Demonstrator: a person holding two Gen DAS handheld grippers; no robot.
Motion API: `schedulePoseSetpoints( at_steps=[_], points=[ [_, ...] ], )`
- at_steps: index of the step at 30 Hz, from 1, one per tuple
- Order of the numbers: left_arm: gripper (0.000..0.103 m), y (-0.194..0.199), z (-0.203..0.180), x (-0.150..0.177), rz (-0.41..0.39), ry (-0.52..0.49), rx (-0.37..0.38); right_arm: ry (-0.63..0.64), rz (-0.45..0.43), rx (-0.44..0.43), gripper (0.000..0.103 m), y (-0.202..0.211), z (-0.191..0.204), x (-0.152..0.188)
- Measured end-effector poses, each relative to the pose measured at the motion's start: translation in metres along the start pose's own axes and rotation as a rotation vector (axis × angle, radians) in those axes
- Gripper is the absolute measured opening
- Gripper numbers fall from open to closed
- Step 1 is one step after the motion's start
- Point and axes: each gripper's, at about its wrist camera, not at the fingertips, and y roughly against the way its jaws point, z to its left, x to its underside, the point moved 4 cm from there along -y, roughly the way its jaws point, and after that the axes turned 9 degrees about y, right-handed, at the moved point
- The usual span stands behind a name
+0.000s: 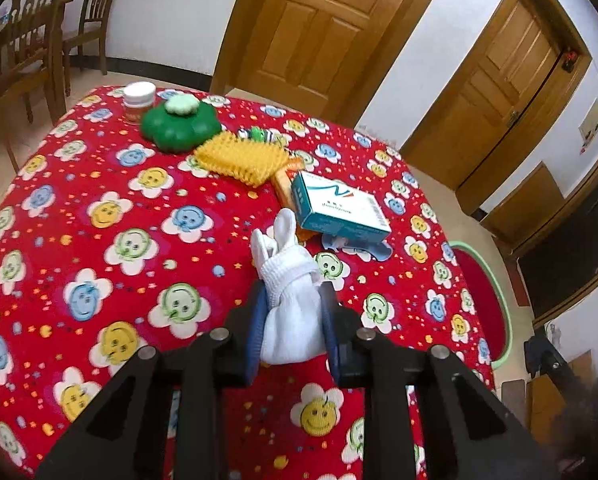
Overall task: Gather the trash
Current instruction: 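Grasp the blue-white medicine box with the right tool while the left tool holds the glove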
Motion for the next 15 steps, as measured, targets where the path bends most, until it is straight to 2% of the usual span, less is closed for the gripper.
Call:
schedulePoseSetpoints(
  at_steps=[11,12,13,15],
  points=[
    [0.026,0.058,0.019,-0.031,-0.126,0.028,-0.044,0.065,0.014,-0.110,0.061,-0.003,0.053,-0.028],
    [0.026,0.061,0.021,-0.032,-0.135,0.023,-0.053,0.069,0.018,-0.118,0.063,-0.005,0.059,-0.031],
    [0.026,0.063,0.022,-0.033,-0.142,0.018,-0.058,0.071,0.022,-0.122,0.071,-0.008,0.063,-0.033],
    [0.026,0.065,0.025,-0.035,-0.147,0.014,-0.065,0.074,0.028,-0.134,0.075,-0.013,0.072,-0.036]
  ],
)
